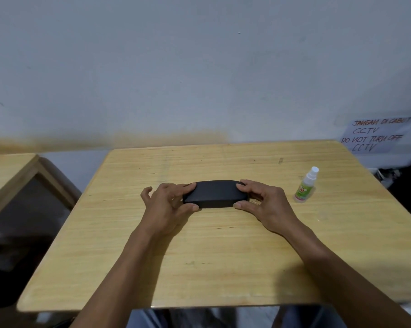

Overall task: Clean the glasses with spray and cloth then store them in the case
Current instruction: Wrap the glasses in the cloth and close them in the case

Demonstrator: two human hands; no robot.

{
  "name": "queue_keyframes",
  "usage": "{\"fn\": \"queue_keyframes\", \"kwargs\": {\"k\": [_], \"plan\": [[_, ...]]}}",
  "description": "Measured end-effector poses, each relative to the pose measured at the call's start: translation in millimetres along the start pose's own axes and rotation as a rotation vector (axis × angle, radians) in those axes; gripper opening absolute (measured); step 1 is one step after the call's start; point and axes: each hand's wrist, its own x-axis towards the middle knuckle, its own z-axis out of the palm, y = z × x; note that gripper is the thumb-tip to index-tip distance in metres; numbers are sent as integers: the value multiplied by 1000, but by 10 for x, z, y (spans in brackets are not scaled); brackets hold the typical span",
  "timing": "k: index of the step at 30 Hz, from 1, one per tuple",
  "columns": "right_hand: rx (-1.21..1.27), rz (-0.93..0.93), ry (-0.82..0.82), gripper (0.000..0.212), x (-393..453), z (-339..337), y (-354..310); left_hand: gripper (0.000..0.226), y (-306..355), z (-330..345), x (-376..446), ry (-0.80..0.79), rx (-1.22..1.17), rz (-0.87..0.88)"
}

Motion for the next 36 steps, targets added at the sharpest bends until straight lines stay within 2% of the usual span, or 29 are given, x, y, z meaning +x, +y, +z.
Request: {"fn": "queue_keyframes", "kwargs": {"k": [2,6,12,18,20,23,30,36], "plan": [[-13,-4,-5,55,-5,0,-4,71,0,-15,0,-15,60,5],[-18,8,15,58,-19,6,-33,58,-22,-22,-17,-17,155,-18],[-6,33,24,56,-34,23,-92,59,56,-4,-27,-2,150,-19],[24,34,68,54,70,47,-133,44,-12,19,90,98,21,-28],[45,37,85,53,186,47,-136,44,32,-13,206,135,3,-48],[82,58,119,52,436,52,-135,44,4,-40,490,83,37,-54],[133,99,136,51,1157,117,-46,45,-172,16,1179,78,-22,-165],[61,111,124,53,1601,246,135,42,-360,208,1515,162,-68,-245]]}}
